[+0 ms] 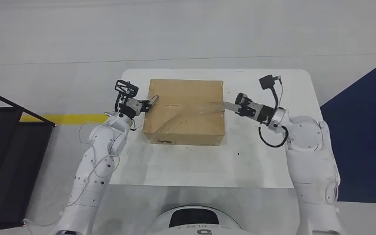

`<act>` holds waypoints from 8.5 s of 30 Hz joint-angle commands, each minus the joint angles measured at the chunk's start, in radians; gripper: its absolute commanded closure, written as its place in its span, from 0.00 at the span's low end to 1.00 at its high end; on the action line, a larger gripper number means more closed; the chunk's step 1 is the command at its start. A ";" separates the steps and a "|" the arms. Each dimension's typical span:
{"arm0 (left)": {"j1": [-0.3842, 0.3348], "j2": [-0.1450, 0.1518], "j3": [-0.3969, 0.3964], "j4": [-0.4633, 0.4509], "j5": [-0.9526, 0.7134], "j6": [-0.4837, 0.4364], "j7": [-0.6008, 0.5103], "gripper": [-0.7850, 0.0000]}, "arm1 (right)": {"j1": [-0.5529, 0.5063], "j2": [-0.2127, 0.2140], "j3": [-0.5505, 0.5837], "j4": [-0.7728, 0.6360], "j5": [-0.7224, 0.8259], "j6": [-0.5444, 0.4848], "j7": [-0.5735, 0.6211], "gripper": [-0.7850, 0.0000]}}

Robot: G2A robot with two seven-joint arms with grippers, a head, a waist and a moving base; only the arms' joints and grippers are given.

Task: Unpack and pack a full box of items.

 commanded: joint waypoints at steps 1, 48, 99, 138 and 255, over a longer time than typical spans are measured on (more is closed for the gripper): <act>0.000 0.000 0.000 0.000 0.000 0.000 0.000 0.00 | 0.015 0.005 -0.001 0.056 0.020 0.058 0.036 0.00; 0.000 0.000 0.000 0.000 0.000 0.000 0.000 0.00 | 0.189 0.027 -0.247 0.280 0.294 0.150 -0.043 0.00; 0.034 0.026 -0.135 0.078 -0.099 -0.021 -0.040 0.00 | 0.341 0.001 -0.484 0.358 0.307 0.363 -0.131 0.00; 0.018 0.013 0.033 0.024 -0.035 -0.021 -0.018 0.00 | 0.497 -0.071 -0.714 0.469 0.342 0.417 -0.198 0.00; -0.006 0.020 0.095 0.011 -0.029 0.074 -0.006 0.00 | 0.079 0.069 -0.109 0.108 0.702 0.059 -0.031 0.00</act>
